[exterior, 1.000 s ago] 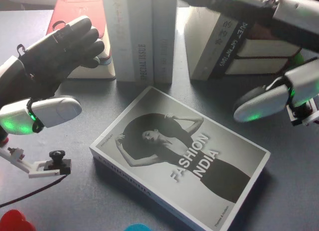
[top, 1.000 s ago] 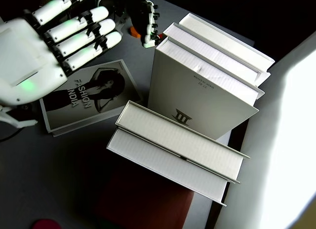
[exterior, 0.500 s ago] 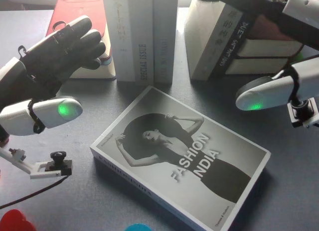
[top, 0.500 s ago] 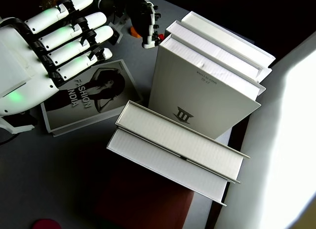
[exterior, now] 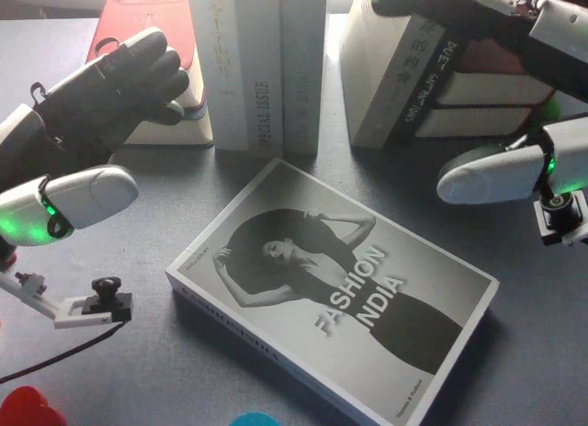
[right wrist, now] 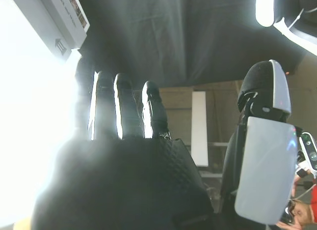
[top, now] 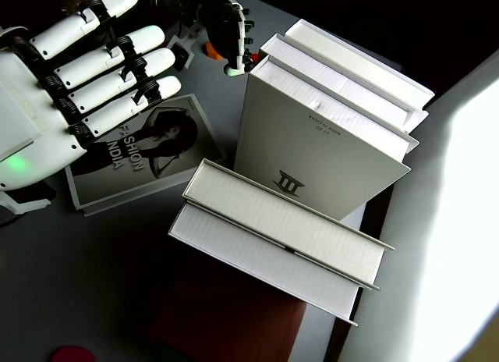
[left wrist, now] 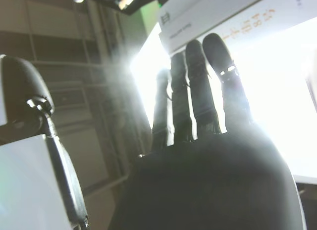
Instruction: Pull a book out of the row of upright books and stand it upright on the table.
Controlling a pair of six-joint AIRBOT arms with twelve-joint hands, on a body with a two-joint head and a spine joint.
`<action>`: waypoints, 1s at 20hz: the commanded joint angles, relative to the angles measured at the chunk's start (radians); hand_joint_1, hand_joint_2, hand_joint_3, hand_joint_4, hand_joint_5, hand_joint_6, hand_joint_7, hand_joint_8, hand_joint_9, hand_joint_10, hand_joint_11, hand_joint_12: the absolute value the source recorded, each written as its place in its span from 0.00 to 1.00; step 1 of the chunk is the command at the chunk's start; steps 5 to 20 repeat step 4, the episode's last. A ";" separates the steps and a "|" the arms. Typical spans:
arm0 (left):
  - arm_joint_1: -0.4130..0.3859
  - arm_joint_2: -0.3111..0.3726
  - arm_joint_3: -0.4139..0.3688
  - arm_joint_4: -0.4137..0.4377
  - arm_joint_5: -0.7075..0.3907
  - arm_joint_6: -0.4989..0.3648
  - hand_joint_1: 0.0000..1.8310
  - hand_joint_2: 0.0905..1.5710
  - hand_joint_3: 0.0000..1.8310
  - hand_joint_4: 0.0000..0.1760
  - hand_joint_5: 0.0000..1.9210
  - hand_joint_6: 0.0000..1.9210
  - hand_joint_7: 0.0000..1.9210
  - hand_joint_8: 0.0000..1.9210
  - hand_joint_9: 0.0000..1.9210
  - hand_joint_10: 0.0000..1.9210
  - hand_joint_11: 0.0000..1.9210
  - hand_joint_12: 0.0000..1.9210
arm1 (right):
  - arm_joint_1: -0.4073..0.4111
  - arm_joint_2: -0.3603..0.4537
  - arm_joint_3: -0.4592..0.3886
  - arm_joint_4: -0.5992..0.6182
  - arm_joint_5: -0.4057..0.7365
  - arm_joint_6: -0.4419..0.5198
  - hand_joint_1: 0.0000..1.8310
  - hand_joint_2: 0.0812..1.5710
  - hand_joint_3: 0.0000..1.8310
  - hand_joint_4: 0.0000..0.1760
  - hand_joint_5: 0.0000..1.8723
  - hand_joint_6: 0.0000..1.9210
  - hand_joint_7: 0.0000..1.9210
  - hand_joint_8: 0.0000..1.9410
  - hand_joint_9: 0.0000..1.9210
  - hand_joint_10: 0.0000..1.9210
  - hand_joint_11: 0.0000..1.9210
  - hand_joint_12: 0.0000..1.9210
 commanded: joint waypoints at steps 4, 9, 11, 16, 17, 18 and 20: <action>-0.008 0.000 0.001 -0.022 -0.123 -0.011 0.52 0.55 0.01 0.00 0.15 0.00 0.15 0.00 0.17 0.00 0.00 0.53 | 0.000 -0.005 -0.001 0.068 0.110 0.004 0.35 0.52 0.00 0.42 0.00 0.00 0.01 0.00 0.00 0.00 0.00 0.34; -0.008 0.000 0.001 -0.022 -0.123 -0.011 0.52 0.55 0.01 0.00 0.15 0.00 0.15 0.00 0.17 0.00 0.00 0.53 | 0.000 -0.005 -0.001 0.068 0.110 0.004 0.35 0.52 0.00 0.42 0.00 0.00 0.01 0.00 0.00 0.00 0.00 0.34; -0.008 0.000 0.001 -0.022 -0.123 -0.011 0.52 0.55 0.01 0.00 0.15 0.00 0.15 0.00 0.17 0.00 0.00 0.53 | 0.000 -0.005 -0.001 0.068 0.110 0.004 0.35 0.52 0.00 0.42 0.00 0.00 0.01 0.00 0.00 0.00 0.00 0.34; -0.008 0.000 0.001 -0.022 -0.123 -0.011 0.52 0.55 0.01 0.00 0.15 0.00 0.15 0.00 0.17 0.00 0.00 0.53 | 0.000 -0.005 -0.001 0.068 0.110 0.004 0.35 0.52 0.00 0.42 0.00 0.00 0.01 0.00 0.00 0.00 0.00 0.34; -0.008 0.000 0.001 -0.022 -0.123 -0.011 0.52 0.55 0.01 0.00 0.15 0.00 0.15 0.00 0.17 0.00 0.00 0.53 | 0.000 -0.005 -0.001 0.068 0.110 0.004 0.35 0.52 0.00 0.42 0.00 0.00 0.01 0.00 0.00 0.00 0.00 0.34; -0.008 0.000 0.001 -0.022 -0.123 -0.011 0.52 0.55 0.01 0.00 0.15 0.00 0.15 0.00 0.17 0.00 0.00 0.53 | 0.000 -0.005 -0.001 0.068 0.110 0.004 0.35 0.52 0.00 0.42 0.00 0.00 0.01 0.00 0.00 0.00 0.00 0.34; -0.008 0.000 0.001 -0.022 -0.123 -0.011 0.52 0.55 0.01 0.00 0.15 0.00 0.15 0.00 0.17 0.00 0.00 0.53 | 0.000 -0.005 -0.001 0.068 0.110 0.004 0.35 0.52 0.00 0.42 0.00 0.00 0.01 0.00 0.00 0.00 0.00 0.34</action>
